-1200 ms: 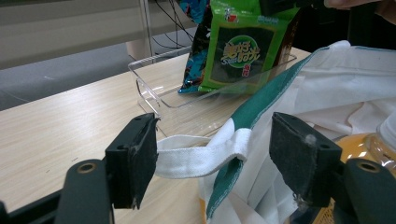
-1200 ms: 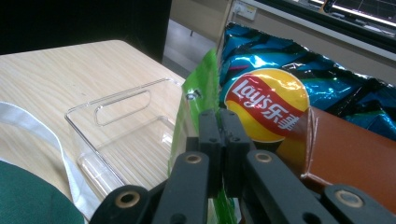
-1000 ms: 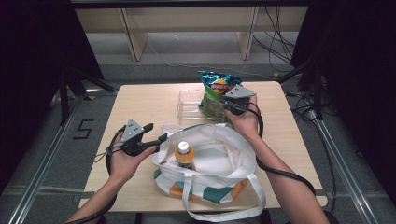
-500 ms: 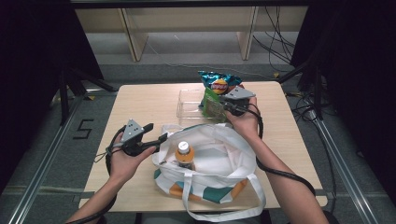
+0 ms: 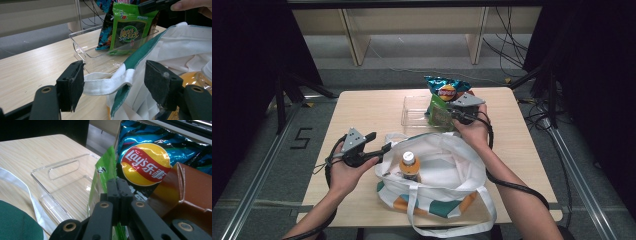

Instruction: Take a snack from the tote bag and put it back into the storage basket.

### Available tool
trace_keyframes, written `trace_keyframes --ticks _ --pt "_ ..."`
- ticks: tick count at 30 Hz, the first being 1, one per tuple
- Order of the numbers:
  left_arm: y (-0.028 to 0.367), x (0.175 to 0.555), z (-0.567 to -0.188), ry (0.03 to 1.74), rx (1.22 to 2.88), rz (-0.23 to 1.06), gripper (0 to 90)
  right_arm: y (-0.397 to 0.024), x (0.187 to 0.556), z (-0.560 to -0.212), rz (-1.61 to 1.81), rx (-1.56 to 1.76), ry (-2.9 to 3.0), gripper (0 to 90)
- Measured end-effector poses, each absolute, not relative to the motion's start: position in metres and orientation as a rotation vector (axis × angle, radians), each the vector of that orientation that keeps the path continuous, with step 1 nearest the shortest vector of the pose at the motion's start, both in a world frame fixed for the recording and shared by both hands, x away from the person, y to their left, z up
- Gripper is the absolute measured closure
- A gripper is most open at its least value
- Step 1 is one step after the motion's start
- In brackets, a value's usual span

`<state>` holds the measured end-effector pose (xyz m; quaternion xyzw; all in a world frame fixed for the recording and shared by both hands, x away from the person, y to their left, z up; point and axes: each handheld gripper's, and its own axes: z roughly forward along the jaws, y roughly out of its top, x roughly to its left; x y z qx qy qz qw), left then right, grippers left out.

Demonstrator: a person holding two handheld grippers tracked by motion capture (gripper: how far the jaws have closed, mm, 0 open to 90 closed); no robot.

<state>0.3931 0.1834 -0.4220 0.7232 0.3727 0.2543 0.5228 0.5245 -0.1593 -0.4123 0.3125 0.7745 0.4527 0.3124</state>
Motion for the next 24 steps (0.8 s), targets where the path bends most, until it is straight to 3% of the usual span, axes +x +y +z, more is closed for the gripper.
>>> trace_keyframes --ticks 14,24 --pt "0.1827 0.3934 -0.4225 0.893 1.731 0.606 31.9 -0.1591 0.5253 -0.4123 1.183 0.828 2.056 89.7" --pt "0.1826 0.3934 -0.4223 0.893 1.728 0.604 32.0 -0.1591 0.5232 -0.4116 1.209 0.864 2.044 77.6"
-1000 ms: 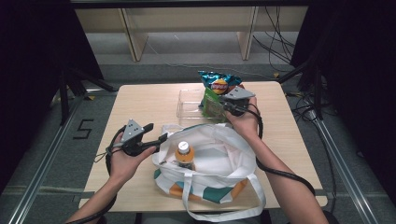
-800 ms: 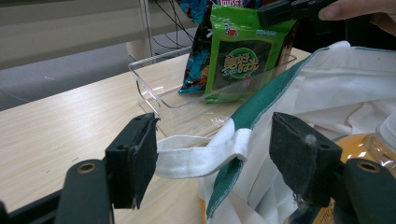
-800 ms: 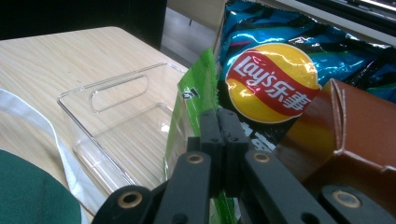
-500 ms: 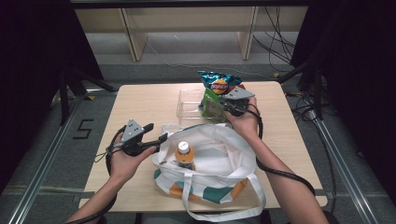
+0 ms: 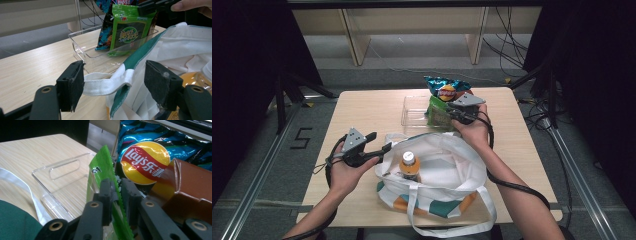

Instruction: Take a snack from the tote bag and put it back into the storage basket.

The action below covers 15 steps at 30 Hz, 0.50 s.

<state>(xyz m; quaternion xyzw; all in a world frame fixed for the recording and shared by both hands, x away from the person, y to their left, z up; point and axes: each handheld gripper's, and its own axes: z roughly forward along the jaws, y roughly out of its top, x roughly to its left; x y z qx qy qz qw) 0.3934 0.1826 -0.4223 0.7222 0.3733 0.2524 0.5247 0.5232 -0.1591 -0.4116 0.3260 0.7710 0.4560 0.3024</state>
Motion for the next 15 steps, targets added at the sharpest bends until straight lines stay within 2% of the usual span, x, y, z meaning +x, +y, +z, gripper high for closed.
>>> trace_keyframes --ticks 8,15 --pt "0.183 0.393 -0.422 0.893 1.729 0.608 32.0 -0.159 0.519 -0.408 1.234 0.842 2.037 66.1" --pt "0.183 0.393 -0.422 0.892 1.728 0.608 31.9 -0.162 0.513 -0.403 1.236 0.82 2.027 63.9"
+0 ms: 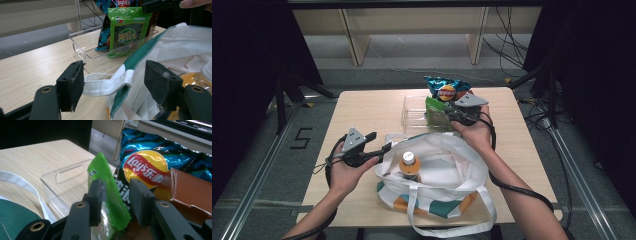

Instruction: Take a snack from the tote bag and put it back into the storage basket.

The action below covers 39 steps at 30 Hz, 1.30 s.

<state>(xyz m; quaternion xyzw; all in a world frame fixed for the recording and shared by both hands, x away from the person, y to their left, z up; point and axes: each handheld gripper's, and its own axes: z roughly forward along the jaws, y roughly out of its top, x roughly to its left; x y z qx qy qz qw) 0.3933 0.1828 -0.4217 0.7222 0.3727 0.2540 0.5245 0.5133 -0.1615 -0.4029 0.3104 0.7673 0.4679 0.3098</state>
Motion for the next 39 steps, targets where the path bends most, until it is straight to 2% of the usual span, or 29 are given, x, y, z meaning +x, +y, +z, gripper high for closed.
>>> trace_keyframes --ticks 24,39 --pt "0.183 0.392 -0.42 0.888 1.722 0.61 32.2 -0.175 0.485 -0.392 1.29 0.822 2.038 61.5" --pt "0.184 0.392 -0.42 0.888 1.713 0.608 32.2 -0.207 0.454 -0.389 1.354 0.926 2.047 56.2"
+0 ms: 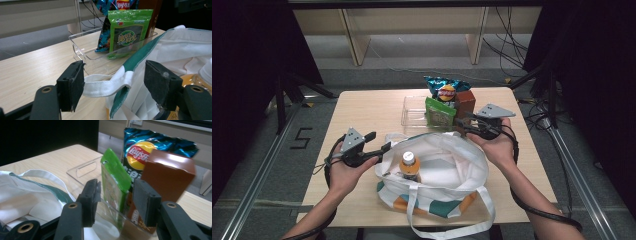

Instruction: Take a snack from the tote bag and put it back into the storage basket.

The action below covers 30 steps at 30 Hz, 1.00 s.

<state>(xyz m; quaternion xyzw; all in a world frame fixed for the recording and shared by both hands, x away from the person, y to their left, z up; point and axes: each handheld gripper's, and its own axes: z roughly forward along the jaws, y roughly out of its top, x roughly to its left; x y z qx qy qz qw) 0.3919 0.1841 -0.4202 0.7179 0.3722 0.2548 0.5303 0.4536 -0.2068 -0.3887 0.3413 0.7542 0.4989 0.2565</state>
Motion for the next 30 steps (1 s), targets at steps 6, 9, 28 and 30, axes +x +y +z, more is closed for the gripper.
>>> trace_keyframes --ticks 6,9,28,30 --pt "0.183 0.391 -0.421 0.89 1.716 0.608 32.2 -0.22 0.447 -0.39 1.37 0.956 2.016 55.9" --pt "0.184 0.391 -0.421 0.895 1.71 0.603 32.2 -0.225 0.447 -0.391 1.363 0.977 2.027 55.5" --pt "0.185 0.388 -0.415 0.881 1.679 0.598 32.5 -0.237 0.443 -0.387 1.383 1.007 1.977 53.9" --pt "0.185 0.388 -0.415 0.88 1.684 0.599 32.5 -0.239 0.443 -0.388 1.393 1.008 1.975 53.7"
